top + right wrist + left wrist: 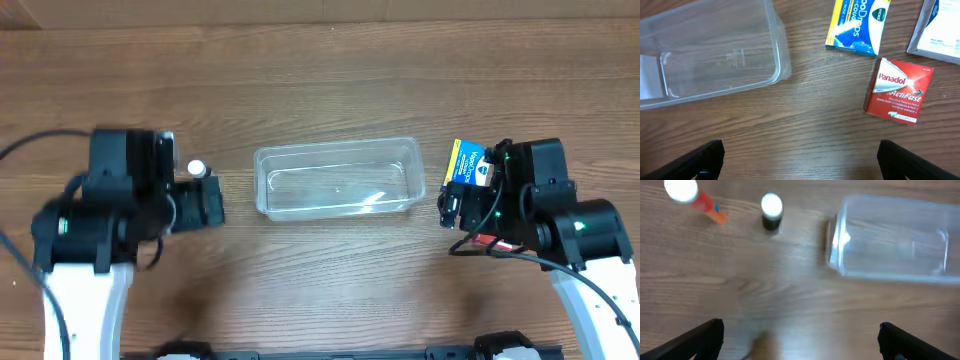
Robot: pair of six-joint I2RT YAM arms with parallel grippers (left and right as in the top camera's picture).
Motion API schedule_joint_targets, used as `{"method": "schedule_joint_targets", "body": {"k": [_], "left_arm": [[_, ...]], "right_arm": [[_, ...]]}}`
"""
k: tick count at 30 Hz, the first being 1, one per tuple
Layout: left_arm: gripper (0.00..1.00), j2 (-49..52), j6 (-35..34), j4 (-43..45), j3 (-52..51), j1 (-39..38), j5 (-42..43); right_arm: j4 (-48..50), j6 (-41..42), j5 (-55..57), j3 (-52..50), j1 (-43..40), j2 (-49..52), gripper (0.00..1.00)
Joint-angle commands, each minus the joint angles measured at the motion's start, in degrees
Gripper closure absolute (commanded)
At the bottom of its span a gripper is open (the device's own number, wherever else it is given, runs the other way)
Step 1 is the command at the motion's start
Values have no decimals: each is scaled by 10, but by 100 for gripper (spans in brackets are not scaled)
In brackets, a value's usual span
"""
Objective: Pack container
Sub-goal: 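Reach left gripper to the dark brown bottle and grasp it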
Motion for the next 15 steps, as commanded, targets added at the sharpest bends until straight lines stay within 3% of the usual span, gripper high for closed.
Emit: {"method": "schedule_joint_targets", "body": {"k": [1, 7, 13, 14, 15], "left_arm": [[0, 108, -16, 9, 52, 14, -27], [0, 299, -34, 59, 59, 25, -27], [0, 388, -33, 106, 59, 39, -23], [2, 396, -33, 108, 59, 39, -23], [11, 404, -24, 110, 59, 39, -23]], "right_arm": [[2, -2, 6, 16, -3, 20, 0], [2, -2, 6, 16, -3, 42, 0], [2, -2, 6, 16, -3, 42, 0], [2, -2, 6, 16, -3, 42, 0], [2, -2, 6, 16, -3, 42, 0]]}}
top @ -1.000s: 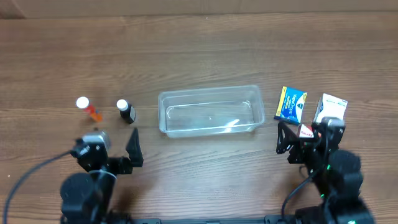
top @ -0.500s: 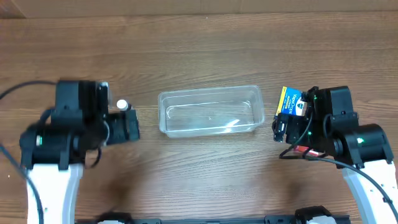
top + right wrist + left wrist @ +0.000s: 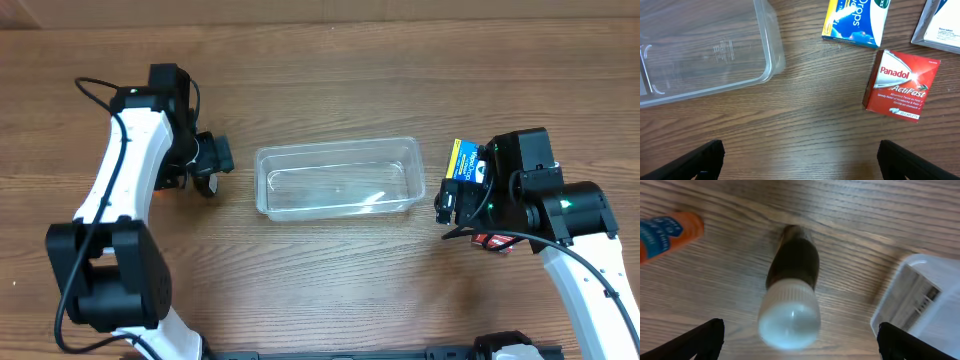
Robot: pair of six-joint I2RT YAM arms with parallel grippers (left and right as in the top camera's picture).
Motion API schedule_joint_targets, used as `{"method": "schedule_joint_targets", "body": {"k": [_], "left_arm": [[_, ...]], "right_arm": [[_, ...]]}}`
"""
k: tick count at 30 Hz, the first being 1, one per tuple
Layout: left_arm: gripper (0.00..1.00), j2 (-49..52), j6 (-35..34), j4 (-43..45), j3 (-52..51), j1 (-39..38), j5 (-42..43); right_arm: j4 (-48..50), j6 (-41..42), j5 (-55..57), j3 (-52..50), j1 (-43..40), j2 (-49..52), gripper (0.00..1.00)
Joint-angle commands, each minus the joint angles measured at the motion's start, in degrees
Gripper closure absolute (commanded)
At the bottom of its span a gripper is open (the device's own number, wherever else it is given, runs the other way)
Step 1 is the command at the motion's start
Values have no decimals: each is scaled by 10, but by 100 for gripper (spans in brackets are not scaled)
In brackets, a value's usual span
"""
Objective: Pack container
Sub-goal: 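Reach left gripper to the dark brown bottle and grasp it, then carry the brown bottle into the container's left end and release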
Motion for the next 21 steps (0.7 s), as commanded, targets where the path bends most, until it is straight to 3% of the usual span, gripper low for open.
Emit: {"method": "schedule_joint_targets", "body": {"k": [1, 3, 7, 12, 16, 21], "left_arm": [[25, 23, 18, 9, 13, 2, -3], [47, 23, 42, 17, 13, 2, -20], [58, 23, 42, 12, 13, 2, -39], [89, 18, 41, -35, 56, -5, -36], [94, -40, 37, -108, 188, -59, 13], [96, -113, -19, -122, 220, -174, 33]], "right_arm": [[3, -2, 5, 16, -3, -2, 0], [3, -2, 5, 16, -3, -2, 0], [3, -2, 5, 16, -3, -2, 0], [3, -2, 5, 16, -3, -2, 0], [3, -2, 5, 16, -3, -2, 0], [3, -2, 5, 16, -3, -2, 0]]}}
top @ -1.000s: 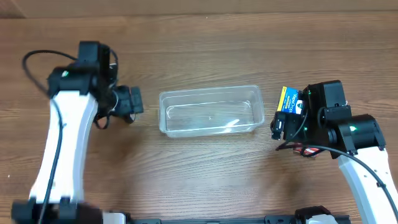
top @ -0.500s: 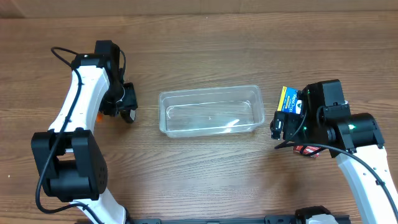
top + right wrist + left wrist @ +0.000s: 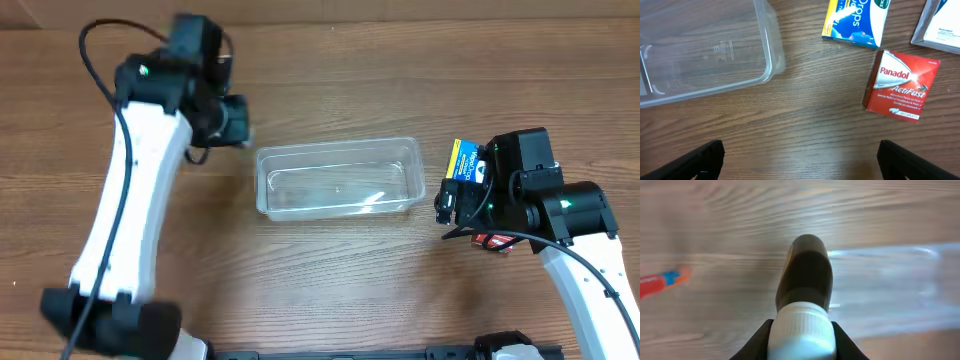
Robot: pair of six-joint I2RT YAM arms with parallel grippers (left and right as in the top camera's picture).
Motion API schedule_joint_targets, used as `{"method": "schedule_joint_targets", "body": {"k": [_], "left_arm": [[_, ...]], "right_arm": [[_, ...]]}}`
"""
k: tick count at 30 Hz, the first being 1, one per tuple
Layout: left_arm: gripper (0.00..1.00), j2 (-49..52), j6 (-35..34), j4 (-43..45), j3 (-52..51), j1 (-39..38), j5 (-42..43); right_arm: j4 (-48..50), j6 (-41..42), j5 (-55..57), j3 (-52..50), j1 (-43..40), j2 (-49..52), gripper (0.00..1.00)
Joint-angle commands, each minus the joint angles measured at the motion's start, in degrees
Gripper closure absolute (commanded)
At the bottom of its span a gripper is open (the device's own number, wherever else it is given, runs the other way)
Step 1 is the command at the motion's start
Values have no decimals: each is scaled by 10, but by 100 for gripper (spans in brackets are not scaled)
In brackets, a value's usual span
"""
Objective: Pack container
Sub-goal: 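Carry the brown bottle into the container's left end and release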
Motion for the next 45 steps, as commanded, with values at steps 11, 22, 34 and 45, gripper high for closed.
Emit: {"method": "schedule_joint_targets", "body": {"k": [11, 22, 34, 45], "left_arm": [[96, 82, -69, 43, -103, -86, -5], [95, 187, -177, 92, -104, -75, -5], [96, 185, -218, 62, -92, -75, -64], [49, 148, -141, 51, -16, -76, -63]], "right_arm": [[-1, -1, 5, 15, -3, -2, 0], [0, -2, 5, 15, -3, -2, 0], [0, -1, 5, 15, -3, -2, 0], [0, -1, 5, 15, -3, -2, 0]]}}
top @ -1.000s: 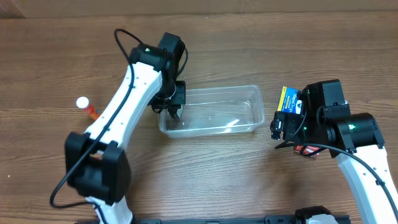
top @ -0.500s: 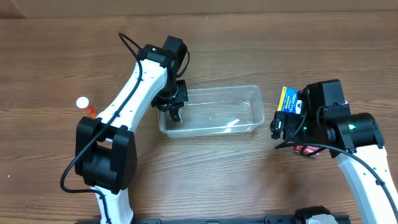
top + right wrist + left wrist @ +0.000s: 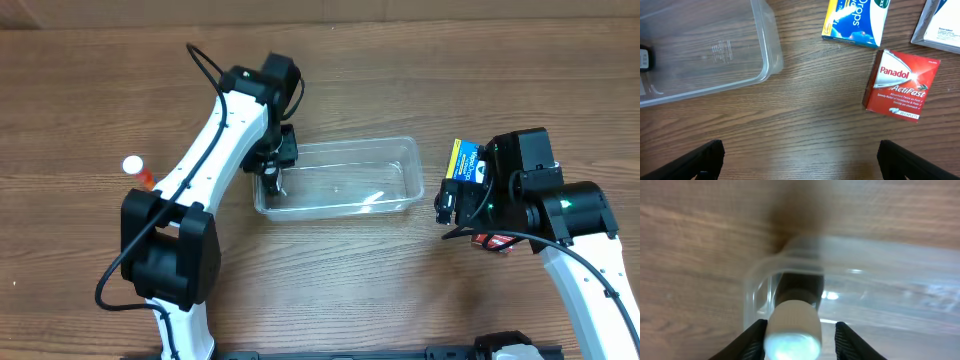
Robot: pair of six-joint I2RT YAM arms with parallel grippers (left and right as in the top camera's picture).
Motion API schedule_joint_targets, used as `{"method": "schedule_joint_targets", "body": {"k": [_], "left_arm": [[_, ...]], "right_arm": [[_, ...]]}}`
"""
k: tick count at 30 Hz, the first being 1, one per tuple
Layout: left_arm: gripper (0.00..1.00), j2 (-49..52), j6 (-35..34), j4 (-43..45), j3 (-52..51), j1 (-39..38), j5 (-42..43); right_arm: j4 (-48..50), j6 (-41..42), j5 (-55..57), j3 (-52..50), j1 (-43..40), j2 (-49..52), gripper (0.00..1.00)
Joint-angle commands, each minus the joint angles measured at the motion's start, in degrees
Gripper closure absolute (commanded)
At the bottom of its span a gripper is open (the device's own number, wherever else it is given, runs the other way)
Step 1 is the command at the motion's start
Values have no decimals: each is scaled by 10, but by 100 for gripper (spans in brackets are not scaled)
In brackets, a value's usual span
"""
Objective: Pack container
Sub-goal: 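Carry the brown bottle into the container's left end and release, then grasp the orange pill bottle with the left gripper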
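Observation:
A dark bottle with a white cap [image 3: 791, 328] stands upright in the left end of the clear plastic container [image 3: 340, 146], its body showing through the wall [image 3: 880, 280]. My left gripper [image 3: 800, 341] is over it with the cap between the fingers. The left finger touches the cap and a gap shows at the right finger, so it reads as open. My right gripper [image 3: 800, 162] hangs open over bare wood to the right of the container [image 3: 715, 45]. A red Panadol box [image 3: 902, 85] and a blue and yellow box [image 3: 856, 17] lie near it.
An orange tube with a white cap [image 3: 137, 170] stands on the table at the far left. A white box [image 3: 940, 25] lies at the right, beyond the Panadol box. The left arm reaches across the container's left far corner.
My left gripper held the bottle shut beside the container's left far corner. Now it is over the container's left end, the bottle sits lower inside, and the fingers are wider apart. The right arm is unchanged.
My left gripper was open over the table left of the container, with the bottle and orange tube standing ahead. Then it was open around the bottle, then shut on it beside the container. Now the bottle stands in the container's left end.

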Motion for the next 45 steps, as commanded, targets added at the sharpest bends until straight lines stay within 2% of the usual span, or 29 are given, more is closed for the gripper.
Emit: {"method": "schedule_joint_targets", "body": {"k": [1, 2, 5, 8, 11, 14, 16, 25, 27, 28, 29, 31, 33, 35, 36, 37, 40, 42, 45], "left_arm": [[41, -49, 38, -6, 72, 6, -11], [0, -83, 41, -17, 89, 6, -27], [0, -155, 24, -33, 95, 33, -60], [0, -226, 3, -66, 94, 154, -60], [0, -230, 8, -86, 83, 282, -53], [0, -211, 42, -79, 52, 348, -32], [0, -174, 68, -78, 37, 357, -32], [0, 10, 94, -73, 34, 359, -23], [5, 20, 117, -62, 34, 359, -23], [11, 20, 124, -56, 34, 359, -23], [19, 20, 127, -51, 34, 359, -22], [43, 20, 127, -49, 34, 359, -22], [55, 20, 129, -50, 34, 359, -22], [59, 20, 129, -54, 34, 359, -22], [71, 20, 129, -60, 34, 359, -22], [75, 20, 129, -62, 34, 358, -22], [87, 16, 129, -83, 35, 358, -21], [90, -14, 138, -96, 36, 352, -8], [90, -129, 142, -98, 36, 316, 50]], "right_arm": [[1, -1, 5, 15, -3, -2, 0], [1, -1, 5, 15, -3, -2, 0], [0, -1, 5, 15, -3, -2, 0], [1, -1, 5, 15, -3, -2, 0], [1, -1, 5, 15, -3, -2, 0], [1, -1, 5, 15, -3, -2, 0], [1, -1, 5, 15, -3, -2, 0], [-1, -1, 5, 15, -3, -2, 0], [-1, -1, 5, 15, -3, -2, 0], [-1, -1, 5, 15, -3, -2, 0], [-1, -1, 5, 15, -3, -2, 0], [-1, -1, 5, 15, -3, -2, 0], [-1, -1, 5, 15, -3, -2, 0], [-1, -1, 5, 15, -3, -2, 0], [-1, -1, 5, 15, -3, -2, 0], [-1, -1, 5, 15, -3, -2, 0], [-1, -1, 5, 15, -3, -2, 0], [1, -1, 5, 15, -3, -2, 0], [1, -1, 5, 15, -3, -2, 0]]}}
